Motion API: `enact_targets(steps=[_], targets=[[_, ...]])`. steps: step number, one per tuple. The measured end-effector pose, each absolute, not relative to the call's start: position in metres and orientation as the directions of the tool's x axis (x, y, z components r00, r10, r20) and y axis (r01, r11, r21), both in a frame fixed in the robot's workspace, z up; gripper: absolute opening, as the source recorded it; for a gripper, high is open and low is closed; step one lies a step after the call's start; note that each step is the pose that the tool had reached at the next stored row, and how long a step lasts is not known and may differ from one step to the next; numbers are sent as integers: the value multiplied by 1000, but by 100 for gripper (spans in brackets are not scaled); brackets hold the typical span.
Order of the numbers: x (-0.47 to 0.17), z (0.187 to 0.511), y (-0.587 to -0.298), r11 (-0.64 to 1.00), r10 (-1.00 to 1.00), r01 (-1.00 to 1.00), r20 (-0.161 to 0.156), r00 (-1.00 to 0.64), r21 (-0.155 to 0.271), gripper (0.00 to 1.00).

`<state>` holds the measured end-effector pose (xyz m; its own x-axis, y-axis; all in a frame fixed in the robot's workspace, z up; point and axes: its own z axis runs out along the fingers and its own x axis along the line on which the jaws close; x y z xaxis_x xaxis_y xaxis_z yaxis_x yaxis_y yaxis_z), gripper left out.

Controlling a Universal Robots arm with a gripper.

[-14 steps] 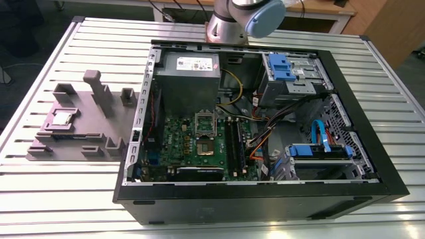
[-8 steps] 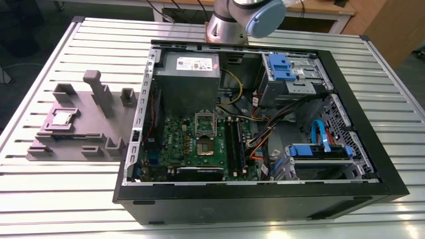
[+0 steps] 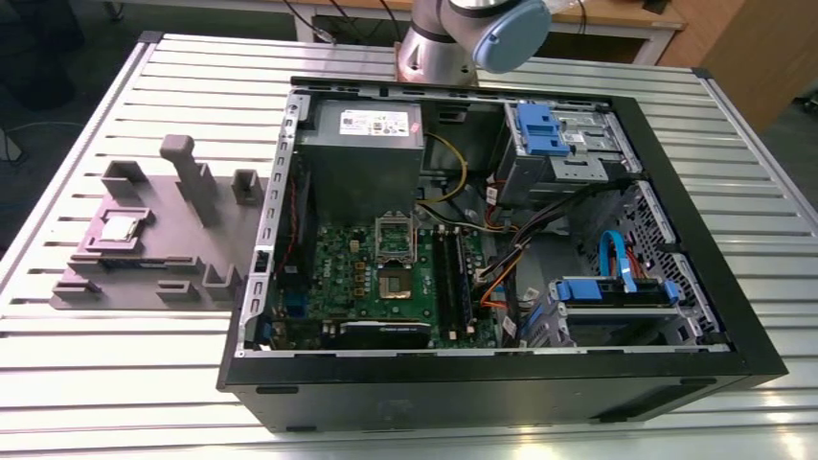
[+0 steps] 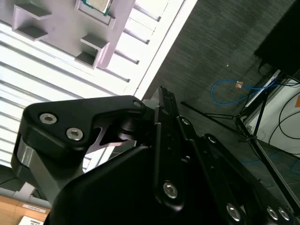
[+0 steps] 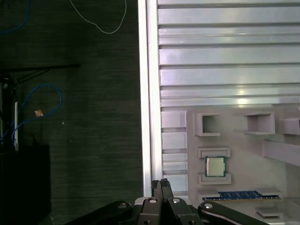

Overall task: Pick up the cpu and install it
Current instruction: 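Reach for the cpu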

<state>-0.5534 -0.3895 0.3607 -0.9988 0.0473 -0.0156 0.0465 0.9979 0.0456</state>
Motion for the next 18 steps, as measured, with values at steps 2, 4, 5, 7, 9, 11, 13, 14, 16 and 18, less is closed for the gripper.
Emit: enact_targets(steps=[2, 4, 5, 7, 9, 11, 13, 14, 16, 18], targets=[[-553, 361, -390, 998, 47, 47, -16, -999, 46, 10], [-553, 361, -390, 998, 47, 47, -16, -999, 46, 10], [-553, 361, -390, 998, 47, 47, -16, -999, 46, 10], [-553, 361, -390, 998, 47, 47, -16, -999, 46, 10], [-553, 361, -390, 998, 47, 47, -16, -999, 46, 10], [-553, 361, -390, 998, 47, 47, -16, -999, 46, 16], [-553, 361, -390, 998, 47, 47, -16, -999, 46, 23], [-553, 361, -390, 998, 47, 47, -16, -999, 46, 23], [-552, 361, -390, 998, 47, 47, -16, -999, 46, 30], [-552, 361, -390, 998, 47, 47, -16, -999, 45, 30]])
